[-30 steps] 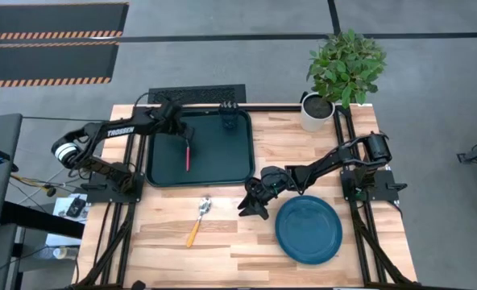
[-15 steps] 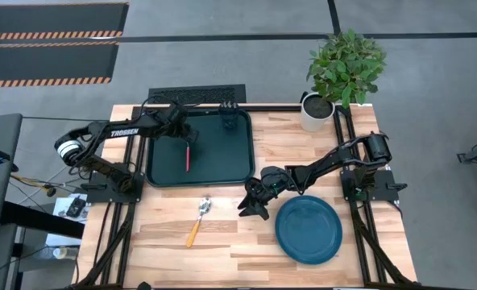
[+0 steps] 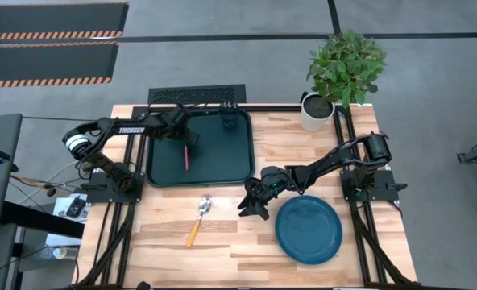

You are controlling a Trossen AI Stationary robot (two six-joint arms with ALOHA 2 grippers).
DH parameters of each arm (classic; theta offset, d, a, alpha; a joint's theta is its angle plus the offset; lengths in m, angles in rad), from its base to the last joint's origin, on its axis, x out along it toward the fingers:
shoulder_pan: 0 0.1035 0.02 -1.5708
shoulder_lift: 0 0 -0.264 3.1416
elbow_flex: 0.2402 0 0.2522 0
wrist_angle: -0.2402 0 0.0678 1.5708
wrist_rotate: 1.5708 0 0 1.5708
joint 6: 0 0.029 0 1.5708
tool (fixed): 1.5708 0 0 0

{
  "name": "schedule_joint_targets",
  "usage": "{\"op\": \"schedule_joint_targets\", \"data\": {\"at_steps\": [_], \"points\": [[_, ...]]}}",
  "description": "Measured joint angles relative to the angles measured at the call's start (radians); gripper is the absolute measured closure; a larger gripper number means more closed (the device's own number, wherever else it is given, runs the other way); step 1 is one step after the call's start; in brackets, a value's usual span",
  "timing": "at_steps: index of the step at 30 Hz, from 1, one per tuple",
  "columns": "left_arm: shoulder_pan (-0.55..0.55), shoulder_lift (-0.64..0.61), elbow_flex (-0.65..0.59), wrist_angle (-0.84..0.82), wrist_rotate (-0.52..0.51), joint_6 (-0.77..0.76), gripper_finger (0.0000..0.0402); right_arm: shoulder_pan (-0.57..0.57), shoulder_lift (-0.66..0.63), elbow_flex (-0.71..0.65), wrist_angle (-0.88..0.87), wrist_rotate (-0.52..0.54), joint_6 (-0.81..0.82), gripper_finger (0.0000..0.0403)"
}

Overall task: Pick and place plate/cup/fork/spoon on tray
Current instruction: Put the pink fork on the black tray to the bottom left of the blue glass

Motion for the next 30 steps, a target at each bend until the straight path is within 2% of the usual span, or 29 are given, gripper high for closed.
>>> {"op": "schedule_joint_targets", "data": {"at_steps": [2,6,10,13,19,26,30], "points": [[0.0,0.0,0.0,-0.002,-0.001,-0.002,0.039,0.0,0.0,0.0,0.0,0.001,0.0,0.0191],[0.0,0.0,0.0,-0.001,0.022,-0.03,0.04,0.0,0.0,0.0,-0.002,0.004,0.0,0.0191],[0.009,0.0,-0.002,0.056,0.171,-0.052,0.0401,0.0,0.0,0.0,-0.014,0.004,0.001,0.0191],[0.018,-0.001,-0.028,0.163,0.258,-0.08,0.0401,0.0,0.0,0.0,-0.015,0.004,0.001,0.0191],[0.062,-0.055,-0.154,0.439,0.33,-0.165,0.0401,0.001,0.0,0.0,-0.022,0.004,0.001,0.0191],[0.097,-0.226,-0.297,0.461,0.263,-0.169,0.0401,0.0,0.0,0.0,-0.035,0.004,-0.008,0.0191],[0.097,-0.266,-0.333,0.464,0.216,-0.178,0.0401,-0.001,0.0,0.0,-0.03,0.01,-0.008,0.0191]]}}
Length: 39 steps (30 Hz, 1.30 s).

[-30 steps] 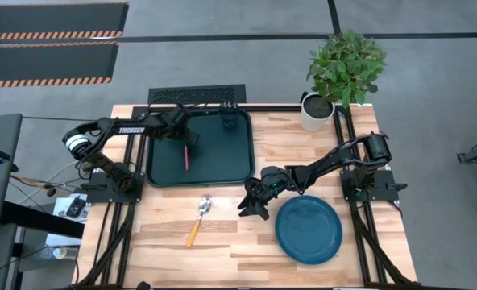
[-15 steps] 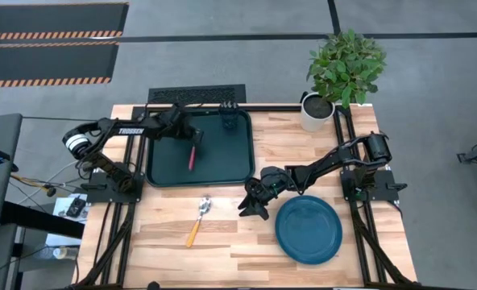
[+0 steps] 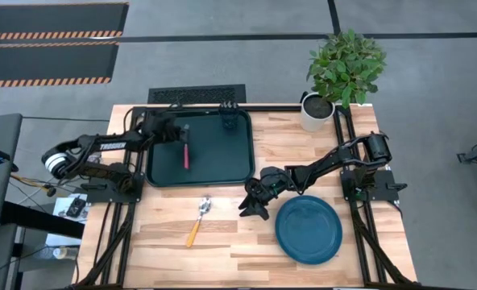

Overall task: Pick and place plate/cup/fork/spoon on tray
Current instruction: Put the pink fork on the black tray to the bottom left of the blue glass

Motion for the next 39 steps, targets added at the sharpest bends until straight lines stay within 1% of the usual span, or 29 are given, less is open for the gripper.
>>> {"op": "schedule_joint_targets", "data": {"at_steps": [4,6,10,18,22,29,32,35,39], "points": [[-0.01,0.011,-0.007,-0.005,-0.009,-0.002,0.0401,0.0,0.0,0.0,0.002,0.019,0.0,0.0191],[-0.02,0.027,-0.007,-0.036,-0.027,0.0,0.0401,0.003,0.0,0.0,0.001,0.021,0.005,0.0191],[-0.033,0.056,-0.008,-0.041,-0.06,0.002,0.0401,0.01,0.0,0.0,0.001,0.026,0.007,0.0191],[-0.034,0.082,-0.004,-0.051,-0.073,0.001,0.0398,0.013,0.0,0.0,0.001,0.028,0.008,0.0191],[-0.034,0.084,-0.005,-0.069,-0.078,0.003,0.0367,0.013,0.0,0.0,0.0,0.028,0.008,0.0191],[-0.034,0.076,-0.007,-0.099,-0.053,0.007,0.0277,0.013,0.0,0.0,0.0,0.028,0.008,0.0191],[-0.034,0.06,-0.007,-0.12,-0.043,-0.009,0.0246,0.013,0.0,0.0,0.0,0.028,0.008,0.0191],[-0.034,0.038,-0.007,-0.147,-0.044,-0.029,0.0227,0.013,0.0,0.0,0.0,0.028,0.008,0.0191],[-0.033,0.002,0.011,-0.21,-0.067,-0.014,0.0222,0.013,0.0,0.0,0.0,0.028,0.008,0.0191]]}}
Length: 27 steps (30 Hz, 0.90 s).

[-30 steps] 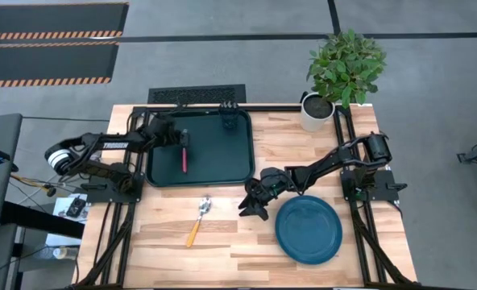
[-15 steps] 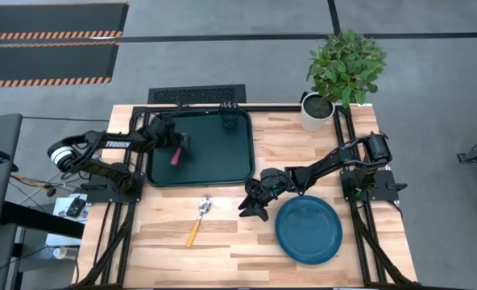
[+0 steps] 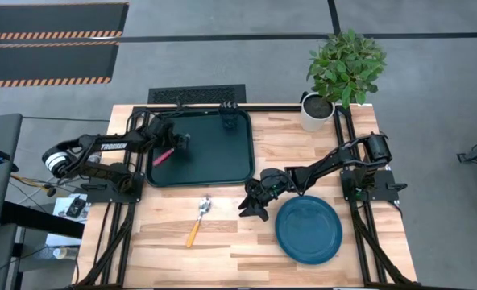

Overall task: Pick and place plate/cup/fork/spoon on tray
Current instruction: Put the pink fork on the black tray to the bottom left of the blue glass

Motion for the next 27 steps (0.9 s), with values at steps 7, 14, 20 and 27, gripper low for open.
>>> {"op": "schedule_joint_targets", "data": {"at_steps": [7,14,20,27], "points": [[0.0,-0.065,0.101,-0.216,-0.071,0.042,0.0234,0.0,0.0,0.0,0.0,0.0,0.0,0.0191],[-0.022,-0.07,0.151,-0.519,-0.159,0.05,0.0331,0.001,0.0,0.0,0.0,0.01,0.0,0.0191],[-0.084,-0.069,0.142,-0.57,-0.189,0.038,0.0391,0.001,0.0,0.0,0.0,0.011,-0.004,0.0191],[-0.16,-0.068,0.142,-0.631,-0.247,-0.029,0.04,0.001,0.0,0.0,0.0,0.011,0.0,0.0191]]}}
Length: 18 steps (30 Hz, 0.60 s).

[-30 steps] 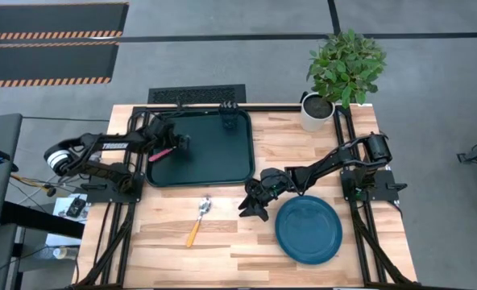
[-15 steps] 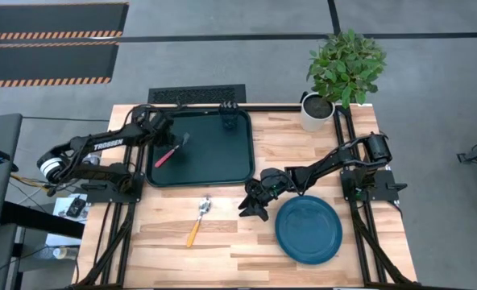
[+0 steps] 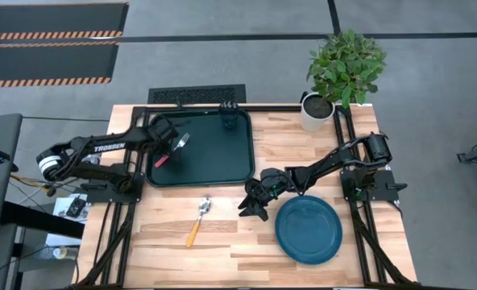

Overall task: Pick and place plate/cup/fork/spoon on tray
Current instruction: Put the pink fork on the black tray to the bottom left of the blue glass

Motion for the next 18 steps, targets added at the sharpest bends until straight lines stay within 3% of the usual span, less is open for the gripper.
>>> {"op": "schedule_joint_targets", "data": {"at_steps": [18], "points": [[-0.081,0.026,-0.001,-0.038,-0.011,-0.082,0.0401,0.041,0.0,0.0,0.001,0.0,-0.004,0.0191]]}}
